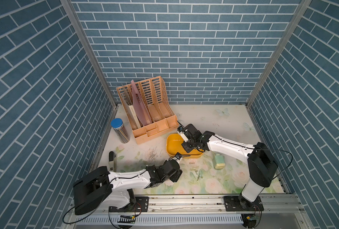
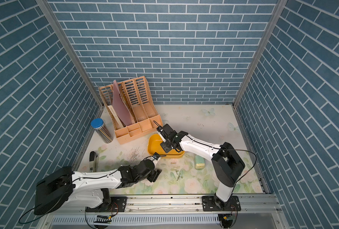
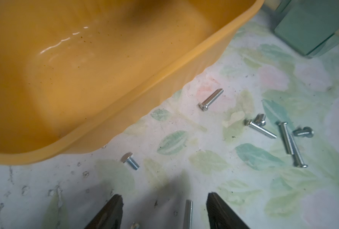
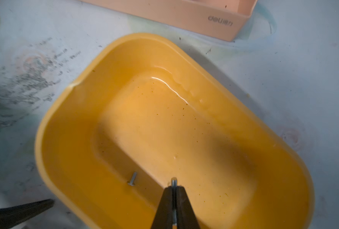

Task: Put the screws on the desktop into the storage box
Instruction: Place the screw in the storage box, then pick up the screw from the center of the board.

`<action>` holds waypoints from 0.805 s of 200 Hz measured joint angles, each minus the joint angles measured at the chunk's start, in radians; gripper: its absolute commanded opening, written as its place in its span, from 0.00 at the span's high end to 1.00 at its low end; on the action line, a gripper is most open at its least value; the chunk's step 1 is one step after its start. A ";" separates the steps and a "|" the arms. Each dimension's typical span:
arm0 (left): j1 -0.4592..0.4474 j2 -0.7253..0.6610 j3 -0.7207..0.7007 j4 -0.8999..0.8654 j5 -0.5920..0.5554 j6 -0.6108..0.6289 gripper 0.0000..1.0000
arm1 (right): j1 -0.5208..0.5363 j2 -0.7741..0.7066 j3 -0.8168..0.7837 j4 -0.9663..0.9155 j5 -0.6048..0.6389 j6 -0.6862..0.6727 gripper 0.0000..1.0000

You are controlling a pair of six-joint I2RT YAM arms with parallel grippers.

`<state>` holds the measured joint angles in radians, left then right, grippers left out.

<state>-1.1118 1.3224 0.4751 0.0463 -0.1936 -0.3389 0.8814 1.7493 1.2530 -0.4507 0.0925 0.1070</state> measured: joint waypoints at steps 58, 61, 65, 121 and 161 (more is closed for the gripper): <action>-0.047 0.093 0.096 -0.040 0.004 0.010 0.35 | -0.014 0.025 -0.007 0.037 -0.016 -0.019 0.74; -0.048 0.094 0.098 -0.044 0.004 0.010 0.35 | -0.014 0.025 -0.010 0.040 -0.018 -0.019 0.74; -0.049 0.095 0.100 -0.049 0.005 0.011 0.35 | -0.014 0.025 -0.013 0.044 -0.019 -0.020 0.74; -0.053 0.160 0.142 -0.153 0.031 0.006 0.42 | -0.014 -0.062 -0.126 0.083 -0.031 -0.026 0.73; -0.054 0.164 0.225 -0.257 0.026 -0.003 0.40 | -0.014 -0.253 -0.216 0.135 -0.039 -0.026 0.72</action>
<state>-1.1656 1.4868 0.7006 -0.2108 -0.1677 -0.3416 0.8677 1.4967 1.0367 -0.3157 0.0532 0.0814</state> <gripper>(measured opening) 0.593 0.275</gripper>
